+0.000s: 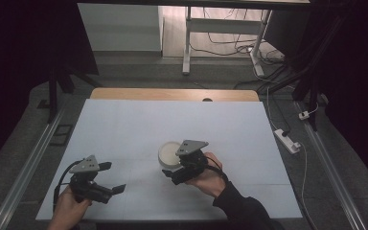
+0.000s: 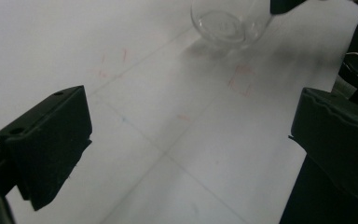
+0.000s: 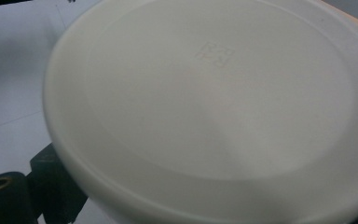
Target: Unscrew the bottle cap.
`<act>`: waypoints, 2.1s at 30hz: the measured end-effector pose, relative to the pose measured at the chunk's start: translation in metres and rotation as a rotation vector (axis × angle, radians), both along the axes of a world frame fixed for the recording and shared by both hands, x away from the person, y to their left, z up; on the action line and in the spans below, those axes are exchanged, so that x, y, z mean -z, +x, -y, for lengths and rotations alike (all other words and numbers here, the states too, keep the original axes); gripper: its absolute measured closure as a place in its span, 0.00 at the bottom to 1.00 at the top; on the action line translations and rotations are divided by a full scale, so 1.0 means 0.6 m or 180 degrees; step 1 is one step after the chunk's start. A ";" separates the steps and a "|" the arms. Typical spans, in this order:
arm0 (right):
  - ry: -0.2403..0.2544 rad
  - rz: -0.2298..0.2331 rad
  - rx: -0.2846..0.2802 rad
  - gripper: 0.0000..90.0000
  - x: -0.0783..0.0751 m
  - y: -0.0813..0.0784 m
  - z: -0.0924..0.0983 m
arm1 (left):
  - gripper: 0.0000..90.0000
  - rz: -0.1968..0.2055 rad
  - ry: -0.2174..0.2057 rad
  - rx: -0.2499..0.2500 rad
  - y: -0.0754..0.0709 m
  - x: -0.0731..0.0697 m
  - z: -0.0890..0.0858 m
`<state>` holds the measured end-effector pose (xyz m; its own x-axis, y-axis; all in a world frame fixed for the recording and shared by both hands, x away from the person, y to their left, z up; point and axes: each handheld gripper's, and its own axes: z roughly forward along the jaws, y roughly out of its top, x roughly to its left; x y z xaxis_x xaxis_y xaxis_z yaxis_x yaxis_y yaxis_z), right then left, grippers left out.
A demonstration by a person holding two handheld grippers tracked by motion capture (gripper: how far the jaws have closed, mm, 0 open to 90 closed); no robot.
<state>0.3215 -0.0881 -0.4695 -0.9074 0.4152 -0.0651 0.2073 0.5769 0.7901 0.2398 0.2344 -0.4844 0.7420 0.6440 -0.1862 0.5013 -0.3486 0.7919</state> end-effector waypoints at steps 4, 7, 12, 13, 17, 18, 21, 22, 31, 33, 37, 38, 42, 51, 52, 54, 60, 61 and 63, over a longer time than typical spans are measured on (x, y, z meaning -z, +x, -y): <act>-0.0007 0.0008 -0.0022 0.07 0.000 0.000 0.000 | 0.00 -0.0049 0.0054 0.0114 0.017 -0.013 0.012; -0.0001 0.0005 -0.0022 0.07 0.000 0.000 0.000 | 0.00 -0.0056 0.0027 0.0191 0.029 -0.022 0.021; 0.0003 -0.0006 -0.0026 0.07 0.000 0.000 0.000 | 0.00 0.0045 0.0139 0.0292 0.047 -0.037 0.046; 0.0004 -0.0001 -0.0036 0.07 0.000 0.000 0.000 | 0.00 0.0073 0.0149 0.0317 0.050 -0.040 0.051; 0.0002 -0.0005 -0.0057 0.07 0.000 -0.002 0.000 | 0.00 0.0171 0.0203 0.0396 0.064 -0.051 0.070; 0.0001 -0.0006 -0.0068 0.07 0.000 -0.002 -0.001 | 0.00 0.0180 0.0200 0.0425 0.068 -0.053 0.074; 0.0005 -0.0007 -0.0091 0.07 0.000 -0.003 -0.002 | 0.00 0.0209 0.0155 0.0556 0.081 -0.059 0.086; 0.0007 -0.0010 -0.0098 0.07 0.001 -0.003 -0.002 | 0.00 0.0224 0.0155 0.0603 0.085 -0.062 0.090; 0.0060 -0.0060 -0.0218 0.07 0.000 -0.005 -0.003 | 0.00 0.0326 0.0190 0.1101 0.114 -0.078 0.133; 0.0063 -0.0065 -0.0264 0.07 0.000 -0.006 -0.003 | 0.00 0.0341 0.0205 0.1231 0.119 -0.080 0.144; 0.0087 -0.0083 -0.0335 0.07 0.000 -0.008 -0.005 | 0.00 0.0337 0.0201 0.1475 0.129 -0.080 0.161; 0.0085 -0.0091 -0.0352 0.07 0.000 -0.009 -0.005 | 0.00 0.0339 0.0207 0.1520 0.131 -0.080 0.165; 0.0085 -0.0104 -0.0467 0.07 0.000 -0.012 -0.007 | 0.00 0.0337 0.0155 0.1765 0.138 -0.077 0.178; 0.0081 -0.0111 -0.0700 0.07 -0.001 -0.022 -0.014 | 0.04 0.0399 0.0097 0.2053 0.141 -0.074 0.194; 0.0078 -0.0107 -0.0715 0.07 -0.002 -0.023 -0.014 | 0.05 0.0417 0.0077 0.2076 0.140 -0.074 0.193; 0.0087 -0.0110 -0.0718 0.07 -0.002 -0.022 -0.013 | 0.08 0.0474 0.0083 0.2043 0.137 -0.075 0.193; 0.0081 -0.0099 -0.0639 0.07 -0.003 -0.020 -0.012 | 0.08 0.0461 0.0079 0.1821 0.135 -0.074 0.196; 0.0060 -0.0099 -0.0594 0.07 -0.003 -0.019 -0.012 | 0.09 0.0442 0.0073 0.1760 0.135 -0.073 0.197; 0.0050 -0.0109 -0.0512 0.07 -0.002 -0.017 -0.012 | 0.09 0.0410 0.0086 0.1638 0.135 -0.072 0.200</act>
<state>0.3112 -0.0812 -0.4683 -0.9638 0.2651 -0.0277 0.1402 0.5925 0.7933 0.3210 0.1147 -0.4413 0.9791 0.1939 -0.0611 0.1593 -0.5449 0.8232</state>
